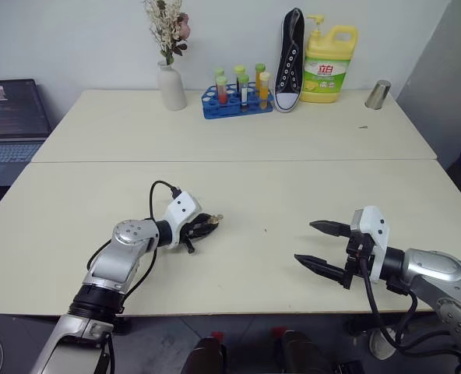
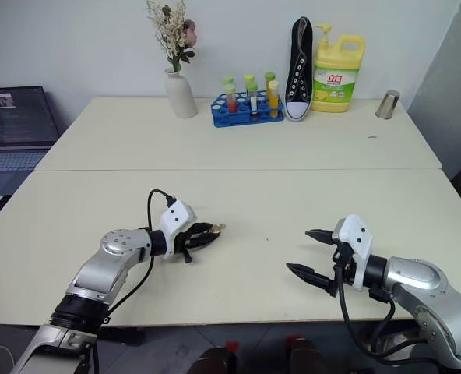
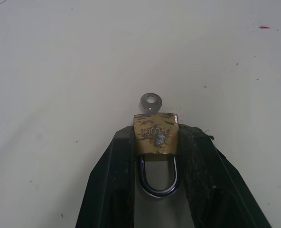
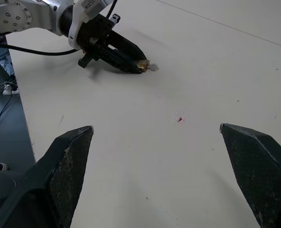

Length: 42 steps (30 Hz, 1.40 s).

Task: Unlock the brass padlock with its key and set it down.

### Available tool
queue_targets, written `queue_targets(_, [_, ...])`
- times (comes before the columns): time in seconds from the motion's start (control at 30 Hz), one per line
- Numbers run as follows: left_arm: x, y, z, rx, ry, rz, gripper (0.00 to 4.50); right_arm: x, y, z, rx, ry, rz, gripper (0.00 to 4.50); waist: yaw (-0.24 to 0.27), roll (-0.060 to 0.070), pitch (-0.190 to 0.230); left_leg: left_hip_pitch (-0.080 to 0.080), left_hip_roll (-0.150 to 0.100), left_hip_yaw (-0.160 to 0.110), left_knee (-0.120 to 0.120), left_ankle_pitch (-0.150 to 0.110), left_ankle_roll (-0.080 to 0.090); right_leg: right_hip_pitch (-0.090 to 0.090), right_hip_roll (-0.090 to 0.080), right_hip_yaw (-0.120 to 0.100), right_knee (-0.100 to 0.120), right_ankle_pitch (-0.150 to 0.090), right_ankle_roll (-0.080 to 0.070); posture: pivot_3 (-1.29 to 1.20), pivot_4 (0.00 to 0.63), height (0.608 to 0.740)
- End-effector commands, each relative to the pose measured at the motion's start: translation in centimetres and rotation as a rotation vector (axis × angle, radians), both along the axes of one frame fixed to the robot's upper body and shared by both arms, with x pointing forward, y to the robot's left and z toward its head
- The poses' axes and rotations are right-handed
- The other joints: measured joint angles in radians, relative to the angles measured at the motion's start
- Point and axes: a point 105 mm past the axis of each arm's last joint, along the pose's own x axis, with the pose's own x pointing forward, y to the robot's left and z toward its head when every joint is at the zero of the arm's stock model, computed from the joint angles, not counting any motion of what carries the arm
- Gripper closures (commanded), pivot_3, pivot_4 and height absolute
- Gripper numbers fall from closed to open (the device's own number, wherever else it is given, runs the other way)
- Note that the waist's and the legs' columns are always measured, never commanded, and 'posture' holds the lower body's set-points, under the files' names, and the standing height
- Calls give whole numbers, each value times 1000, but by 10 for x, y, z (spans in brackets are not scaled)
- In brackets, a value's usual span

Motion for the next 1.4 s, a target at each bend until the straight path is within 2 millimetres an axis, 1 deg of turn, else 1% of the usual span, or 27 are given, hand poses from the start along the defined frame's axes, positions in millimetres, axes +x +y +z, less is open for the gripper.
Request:
queue_targets(0.03, [-14, -23, 12, 30, -118, -183, 3534, -4, 2, 12, 3, -56, 22, 0, 1, 0, 0, -1, 0, 0, 0, 0, 0, 0, 0, 0, 0, 0, 0, 0, 150, 740])
queue_targets(0.07, [-18, -33, 24, 59, -236, -281, 3534, -5, 1, 12, -6, -59, 20, 0, 1, -1, 0, -2, 0, 0, 0, 0, 0, -1, 0, 0, -1, 0, 0, 0, 150, 740])
queue_targets(0.1, [-22, -39, 31, 81, -316, -348, 3534, -5, 0, 12, -12, -62, 19, 0, 2, -1, 1, -3, 0, 0, 0, 0, -1, -2, 0, 0, -1, 0, 0, 0, 150, 740])
queue_targets(0.13, [-25, -42, 34, 94, -367, -392, 3534, -5, -1, 11, -16, -63, 18, 0, 4, -1, 1, -3, 0, 0, 0, 0, -1, -3, -1, 0, -1, 0, 0, 0, 150, 740])
queue_targets(0.17, [-29, -51, 46, 90, -461, -458, 3534, -6, -1, 12, -18, -65, 22, 0, 5, -1, 1, -4, 0, 0, 0, 0, -1, -3, -1, 0, -2, 0, 0, 0, 150, 740])
queue_targets(0.23, [-33, -60, 61, 88, -579, -526, 3534, -6, 1, 13, -16, -65, 41, 0, 6, -1, 1, -4, -1, 0, 0, 0, -1, -3, -1, 0, -2, 0, 0, 0, 150, 740])
queue_targets(0.27, [-33, -63, 66, 90, -615, -544, 3534, -7, 2, 14, -14, -65, 52, 0, 6, -1, 1, -4, 0, 0, 0, 0, -1, -3, -1, 0, -2, 0, 0, 0, 150, 740])
queue_targets(0.33, [-38, -67, 70, 157, -725, -641, 3534, -10, 5, 15, -13, -56, 83, 0, 5, -1, 1, -3, 0, 0, 0, 0, 0, -2, -1, 0, -2, 0, 0, 0, 150, 740])
queue_targets(0.37, [-39, -70, 75, 177, -795, -671, 3534, -11, 6, 15, -7, -45, 94, 0, 5, -1, 1, -3, -1, 1, 0, 0, 0, -2, -1, 0, -2, 0, 0, 0, 150, 740])
queue_targets(0.4, [-43, -73, 80, 230, -912, -730, 3534, -12, 9, 16, 11, -33, 108, 0, 3, -2, 1, -3, -1, 1, 0, 0, 0, -2, -1, 0, -2, 0, 0, 0, 150, 740])
queue_targets(0.43, [-45, -76, 87, 235, -991, -751, 3534, -11, 12, 18, 36, -28, 109, 0, 2, -2, 1, -3, -1, 1, 0, 0, 0, -2, -1, 0, -2, 0, 0, 0, 150, 740])
queue_targets(0.5, [-46, -78, 92, 233, -1071, -771, 3534, -10, 15, 21, 63, -23, 107, 0, 0, -2, 1, -3, 0, 1, 0, 0, 0, -2, -1, 0, -2, 0, 0, 0, 150, 740])
queue_targets(0.6, [-49, -78, 94, 272, -1182, -826, 3534, -5, 23, 25, 112, 9, 112, 0, 0, -2, 1, -3, 0, 1, 0, 0, 0, -2, 0, 0, -2, 0, 0, 0, 150, 740])
queue_targets(0.67, [-48, -76, 95, 265, -1217, -814, 3534, 0, 33, 24, 150, 69, 124, 0, -3, -2, 1, -3, 0, 1, 0, 0, 0, -2, 0, 1, -2, 0, 0, 0, 150, 740])
queue_targets(0.8, [-47, -76, 92, 257, -1239, -806, 3534, 6, 52, 30, 196, 88, 169, 0, -2, -2, 1, -3, -1, 0, 0, 0, 0, -3, 0, 0, -1, 0, 0, 0, 150, 740])
queue_targets(0.93, [-46, -77, 92, 254, -1252, -799, 3534, 9, 59, 28, 190, 111, 189, 0, 0, -2, 1, -4, -2, 0, 0, 0, 0, -3, -1, 0, -1, 0, 0, 0, 150, 740])
queue_targets(1.03, [-46, -78, 90, 253, -1256, -798, 3534, 13, 64, 28, 207, 126, 194, 0, -1, -2, 1, -4, -9, -2, 0, 0, 0, -3, -1, 0, -1, 0, 0, 0, 150, 740])
queue_targets(1.17, [-48, -79, 88, 256, -1257, -799, 3534, 15, 65, 30, 228, 140, 194, 0, -1, -2, 1, -4, -10, -3, 0, 0, 0, -4, -1, 0, -1, 0, 0, 0, 150, 740])
queue_targets(1.2, [-48, -79, 88, 258, -1257, -798, 3534, 15, 65, 30, 232, 142, 192, 372, -1, -2, 1, -4, -10, -3, 0, 0, 0, -4, -1, 0, -1, 0, 0, 0, 150, 740])
queue_targets(1.23, [-47, -79, 88, 257, -1257, -794, 3534, 15, 65, 31, 236, 146, 193, 556, -1, -2, 1, -4, -10, -3, 0, 0, 0, -4, -1, 0, -1, 0, 0, 0, 150, 740])
queue_targets(1.4, [-47, -79, 88, 257, -1260, -787, 3534, 15, 63, 31, 232, 159, 198, 2367, -1, -2, 1, -4, -10, -3, 0, 0, 0, -4, -1, 0, -1, 0, 0, 0, 150, 740])
